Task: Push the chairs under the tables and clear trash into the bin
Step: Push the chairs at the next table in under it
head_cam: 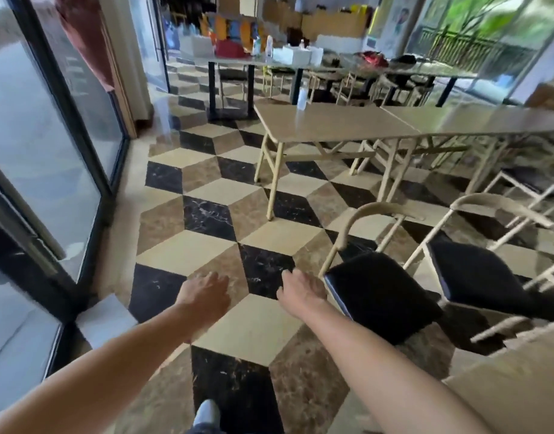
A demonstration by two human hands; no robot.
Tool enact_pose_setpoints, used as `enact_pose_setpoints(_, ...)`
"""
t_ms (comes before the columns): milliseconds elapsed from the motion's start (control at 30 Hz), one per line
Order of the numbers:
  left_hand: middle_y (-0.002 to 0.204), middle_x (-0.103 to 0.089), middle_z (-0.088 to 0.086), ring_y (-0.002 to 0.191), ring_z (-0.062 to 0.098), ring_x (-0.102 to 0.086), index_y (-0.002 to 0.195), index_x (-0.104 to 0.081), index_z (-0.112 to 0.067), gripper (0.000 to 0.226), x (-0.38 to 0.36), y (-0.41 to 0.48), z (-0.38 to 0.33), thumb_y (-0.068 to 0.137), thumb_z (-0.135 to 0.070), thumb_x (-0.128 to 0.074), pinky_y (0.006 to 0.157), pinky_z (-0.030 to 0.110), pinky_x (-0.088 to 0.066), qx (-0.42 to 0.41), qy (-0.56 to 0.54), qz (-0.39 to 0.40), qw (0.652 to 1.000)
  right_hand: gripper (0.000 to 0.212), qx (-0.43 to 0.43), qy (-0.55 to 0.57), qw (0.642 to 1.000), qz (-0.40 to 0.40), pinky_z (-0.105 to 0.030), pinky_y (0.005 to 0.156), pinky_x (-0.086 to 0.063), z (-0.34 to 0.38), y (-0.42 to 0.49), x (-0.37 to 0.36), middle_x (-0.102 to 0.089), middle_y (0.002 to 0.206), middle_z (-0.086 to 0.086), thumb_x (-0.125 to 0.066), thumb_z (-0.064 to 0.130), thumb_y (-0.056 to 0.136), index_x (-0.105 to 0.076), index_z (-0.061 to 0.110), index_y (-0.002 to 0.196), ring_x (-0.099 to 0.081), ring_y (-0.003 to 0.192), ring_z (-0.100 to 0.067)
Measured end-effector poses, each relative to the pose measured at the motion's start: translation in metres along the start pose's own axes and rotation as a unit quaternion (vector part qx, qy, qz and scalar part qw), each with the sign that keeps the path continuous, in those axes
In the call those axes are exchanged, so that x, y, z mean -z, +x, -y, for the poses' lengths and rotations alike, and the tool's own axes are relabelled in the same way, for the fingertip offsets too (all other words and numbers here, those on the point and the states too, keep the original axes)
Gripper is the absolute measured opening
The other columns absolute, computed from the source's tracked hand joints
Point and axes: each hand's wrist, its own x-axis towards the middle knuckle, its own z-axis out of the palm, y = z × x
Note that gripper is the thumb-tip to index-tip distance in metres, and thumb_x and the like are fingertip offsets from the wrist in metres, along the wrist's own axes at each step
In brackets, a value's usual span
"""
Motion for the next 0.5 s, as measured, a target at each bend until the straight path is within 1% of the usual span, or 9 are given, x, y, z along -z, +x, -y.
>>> enact_pose_setpoints(100, 0.131, -0.055, 0.005, 0.112, 0.026, -0.058, 0.138, -0.047, -0.021, 0.038, 0.028, 0.086, 0.02, 0.105, -0.038, -0.037, 0.079, 0.034, -0.047, -0.042, -0.001, -0.004, 0.999, 0.031, -0.052, 0.023, 0.998, -0.017, -0.043, 0.087, -0.046, -0.003, 0.058, 0.032, -0.058, 0.127, -0.012, -0.044, 0.029, 0.102, -0.056, 0.015, 0.127, -0.058, 0.115, -0.034)
enact_pose_setpoints(200, 0.128, -0.056, 0.005, 0.11, 0.023, -0.059, 0.134, -0.048, -0.02, 0.037, 0.051, 0.159, 0.03, 0.104, -0.039, -0.039, 0.075, 0.032, -0.042, -0.091, 0.029, -0.006, 0.995, 0.028, -0.099, 0.043, 0.994, -0.036, -0.041, 0.082, -0.047, -0.013, 0.101, 0.049, -0.061, 0.119, -0.009, -0.045, 0.032, 0.102, -0.059, 0.015, 0.118, -0.06, 0.109, -0.031)
enact_pose_setpoints(267, 0.126, -0.06, 0.003, 0.107, 0.021, -0.063, 0.13, -0.052, -0.021, 0.036, 0.059, 0.2, 0.029, 0.102, -0.041, -0.042, 0.077, 0.031, -0.049, -0.114, 0.031, -0.004, 0.993, 0.027, -0.13, 0.049, 0.99, -0.025, -0.039, 0.078, -0.047, -0.023, 0.121, 0.049, -0.062, 0.116, -0.007, -0.047, 0.035, 0.102, -0.06, 0.016, 0.116, -0.062, 0.107, -0.03)
enact_pose_setpoints(333, 0.121, -0.063, 0.001, 0.102, 0.02, -0.066, 0.126, -0.056, -0.022, 0.034, 0.061, 0.24, 0.022, 0.101, -0.042, -0.043, 0.079, 0.033, -0.056, -0.144, 0.031, -0.004, 0.989, 0.028, -0.162, 0.045, 0.986, -0.005, -0.039, 0.077, -0.045, -0.039, 0.142, 0.043, -0.062, 0.117, -0.006, -0.048, 0.036, 0.102, -0.06, 0.018, 0.119, -0.061, 0.107, -0.03)
enact_pose_setpoints(433, 0.121, -0.059, 0.002, 0.108, 0.023, -0.062, 0.128, -0.052, -0.022, 0.035, 0.06, 0.301, 0.003, 0.102, -0.042, -0.041, 0.082, 0.037, -0.054, -0.195, 0.05, 0.019, 0.979, 0.03, -0.218, 0.058, 0.974, 0.021, -0.04, 0.079, -0.048, -0.065, 0.179, 0.035, -0.062, 0.12, -0.007, -0.048, 0.036, 0.102, -0.057, 0.018, 0.124, -0.06, 0.108, -0.029)
enact_pose_setpoints(500, 0.124, -0.055, 0.004, 0.113, 0.025, -0.059, 0.131, -0.048, -0.02, 0.038, 0.061, 0.345, -0.013, 0.103, -0.043, -0.039, 0.086, 0.038, -0.052, -0.221, 0.064, 0.029, 0.973, 0.031, -0.255, 0.083, 0.963, 0.02, -0.041, 0.078, -0.049, -0.085, 0.21, 0.031, -0.064, 0.12, -0.007, -0.05, 0.036, 0.101, -0.056, 0.018, 0.126, -0.061, 0.109, -0.029)
